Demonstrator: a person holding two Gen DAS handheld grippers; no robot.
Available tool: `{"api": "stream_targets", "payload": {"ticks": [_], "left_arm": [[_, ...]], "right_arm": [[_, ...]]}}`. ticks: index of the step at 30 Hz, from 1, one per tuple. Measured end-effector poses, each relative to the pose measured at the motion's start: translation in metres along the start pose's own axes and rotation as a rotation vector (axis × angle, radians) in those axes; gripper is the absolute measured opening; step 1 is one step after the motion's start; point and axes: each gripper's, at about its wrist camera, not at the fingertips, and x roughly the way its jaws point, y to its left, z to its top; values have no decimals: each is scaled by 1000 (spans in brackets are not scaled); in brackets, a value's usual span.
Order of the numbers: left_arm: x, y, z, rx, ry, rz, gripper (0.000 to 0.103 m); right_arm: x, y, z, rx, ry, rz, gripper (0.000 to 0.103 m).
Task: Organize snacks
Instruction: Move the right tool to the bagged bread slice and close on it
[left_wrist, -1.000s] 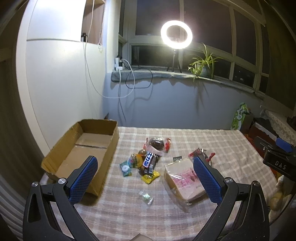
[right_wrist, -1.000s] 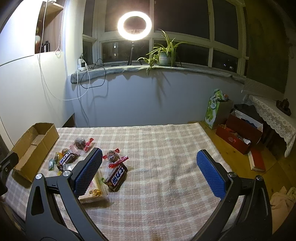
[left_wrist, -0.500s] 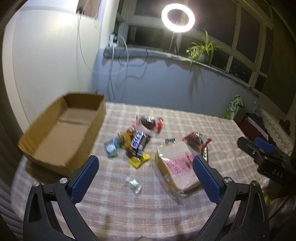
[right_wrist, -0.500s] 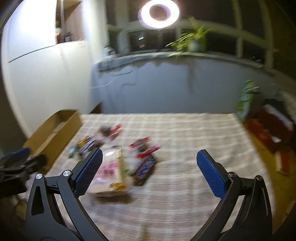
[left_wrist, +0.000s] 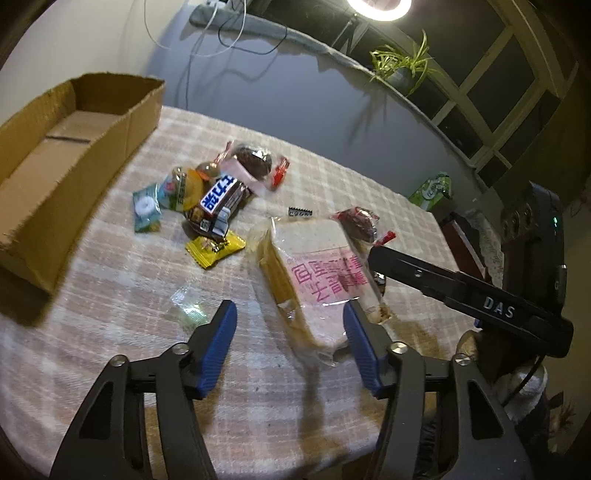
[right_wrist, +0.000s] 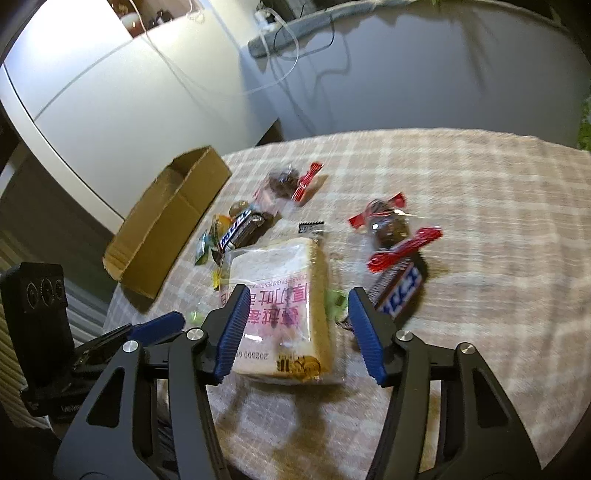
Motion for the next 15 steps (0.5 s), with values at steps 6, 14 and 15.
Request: {"api": "stream_targets", "payload": {"ticks": [6, 14, 15], "left_arm": [[13, 7, 1, -38, 38, -33, 54], [19, 0, 4, -15, 39, -33, 52], [20, -2, 4, -7, 41, -35, 51]], "right_arm": [[20, -5, 7, 21, 74, 7, 58], [31, 1, 12, -3, 137, 3, 58], [33, 3, 12, -6, 152, 10, 58]]}}
